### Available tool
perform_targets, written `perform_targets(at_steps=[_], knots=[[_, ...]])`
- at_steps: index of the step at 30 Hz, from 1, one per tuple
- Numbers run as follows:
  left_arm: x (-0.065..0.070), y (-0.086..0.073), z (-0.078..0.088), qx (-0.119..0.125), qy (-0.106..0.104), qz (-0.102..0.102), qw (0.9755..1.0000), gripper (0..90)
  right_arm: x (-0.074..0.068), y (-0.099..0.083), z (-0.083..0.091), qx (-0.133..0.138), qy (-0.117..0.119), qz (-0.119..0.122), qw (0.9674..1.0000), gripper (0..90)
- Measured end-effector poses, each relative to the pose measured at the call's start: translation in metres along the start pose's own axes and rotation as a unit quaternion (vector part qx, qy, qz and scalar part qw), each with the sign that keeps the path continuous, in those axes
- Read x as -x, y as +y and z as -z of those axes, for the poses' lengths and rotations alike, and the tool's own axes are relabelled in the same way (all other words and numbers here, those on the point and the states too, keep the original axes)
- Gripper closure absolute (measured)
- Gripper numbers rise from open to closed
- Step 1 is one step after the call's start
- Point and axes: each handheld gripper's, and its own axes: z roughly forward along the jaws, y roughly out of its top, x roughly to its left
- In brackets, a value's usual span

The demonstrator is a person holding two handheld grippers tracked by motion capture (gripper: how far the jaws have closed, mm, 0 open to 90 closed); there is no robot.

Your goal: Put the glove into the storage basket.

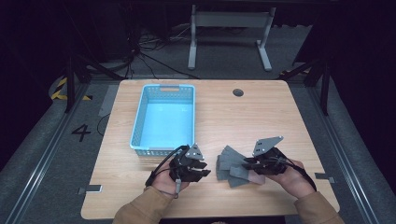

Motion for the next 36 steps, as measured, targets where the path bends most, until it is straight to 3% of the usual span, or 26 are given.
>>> perform_targets(at_steps=[8, 20, 25, 31, 36], knots=[[0.003, 0.001, -0.002, -0.004, -0.001, -0.007, 1.0, 69.3, -0.003, -0.001, -0.007, -0.014, 0.002, 0.014, 0.9998, 76.9], [0.004, 0.001, -0.003, -0.004, -0.006, -0.006, 1.0, 69.3, -0.003, -0.004, -0.017, -0.028, 0.005, 0.013, 0.9995, 73.8], [0.002, 0.002, -0.003, -0.003, -0.011, -0.004, 0.9999, 69.2, 0.0, -0.006, -0.014, -0.013, 0.015, -0.016, 0.9997, 62.8], [0.004, 0.005, -0.008, -0.01, -0.018, -0.009, 0.9997, 69.2, 0.005, -0.01, 0.003, 0.012, 0.002, -0.041, 0.9991, 63.9], [0.004, 0.007, -0.011, -0.016, -0.024, -0.015, 0.9995, 69.2, 0.013, -0.022, 0.014, 0.009, -0.015, -0.057, 0.9982, 65.5]])
